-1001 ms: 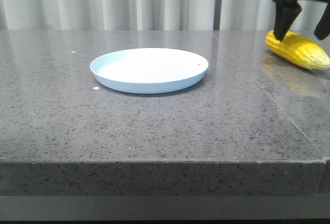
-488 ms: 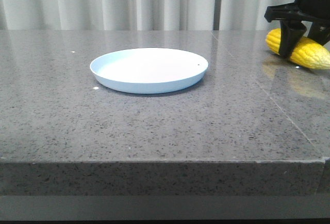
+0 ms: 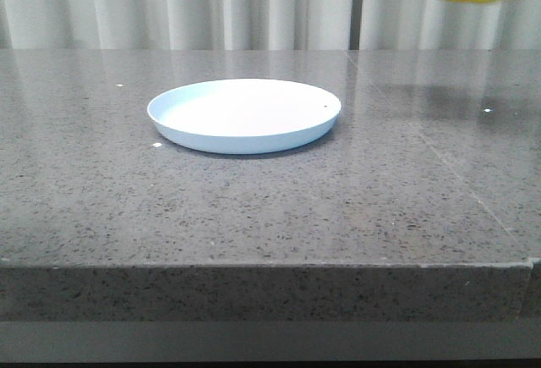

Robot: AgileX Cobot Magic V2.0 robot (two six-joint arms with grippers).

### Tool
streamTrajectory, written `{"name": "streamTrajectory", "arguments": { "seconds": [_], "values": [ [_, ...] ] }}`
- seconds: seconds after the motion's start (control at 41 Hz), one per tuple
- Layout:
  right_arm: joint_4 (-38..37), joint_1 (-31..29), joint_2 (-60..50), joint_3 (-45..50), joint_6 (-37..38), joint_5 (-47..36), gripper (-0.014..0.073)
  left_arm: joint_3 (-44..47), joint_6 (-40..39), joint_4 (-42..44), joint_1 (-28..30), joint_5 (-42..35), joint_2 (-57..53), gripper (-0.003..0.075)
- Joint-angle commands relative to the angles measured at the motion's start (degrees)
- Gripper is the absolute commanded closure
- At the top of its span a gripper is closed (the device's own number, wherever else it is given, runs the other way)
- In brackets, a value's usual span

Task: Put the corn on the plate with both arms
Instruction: 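Lift the corn with the right gripper and carry it over the plate, then lower the corn onto the plate and open the right gripper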

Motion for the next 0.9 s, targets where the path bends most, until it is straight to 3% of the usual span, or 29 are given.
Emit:
{"name": "streamTrajectory", "arguments": {
  "seconds": [0.0, 0.147, 0.293, 0.733, 0.879],
  "values": [
    [0.4, 5.6, -2.9, -4.2, -0.5, 1.0, 0.0389, -1.4, -0.8, 0.1, -0.5, -3.7, -0.2, 0.024],
    [0.4, 12.6, -2.2, -4.4, 4.0, -1.9, 0.0389, -1.4, -0.8, 0.1, -0.5, -3.7, -0.2, 0.024],
    [0.4, 15.8, 0.7, -4.4, 12.2, -4.7, 0.0389, -1.4, -0.8, 0.1, -0.5, -3.7, -0.2, 0.024],
    [-0.6, 17.0, 11.4, -4.4, 28.0, -16.4, 0.0383, -1.4, -0.8, 0.1, -0.5, -3.7, -0.2, 0.024],
    [-1.1, 17.0, 12.8, -4.4, 28.7, -17.3, 0.0244, -1.4, -0.8, 0.1, -0.5, -3.7, -0.2, 0.024]
  ]
}}
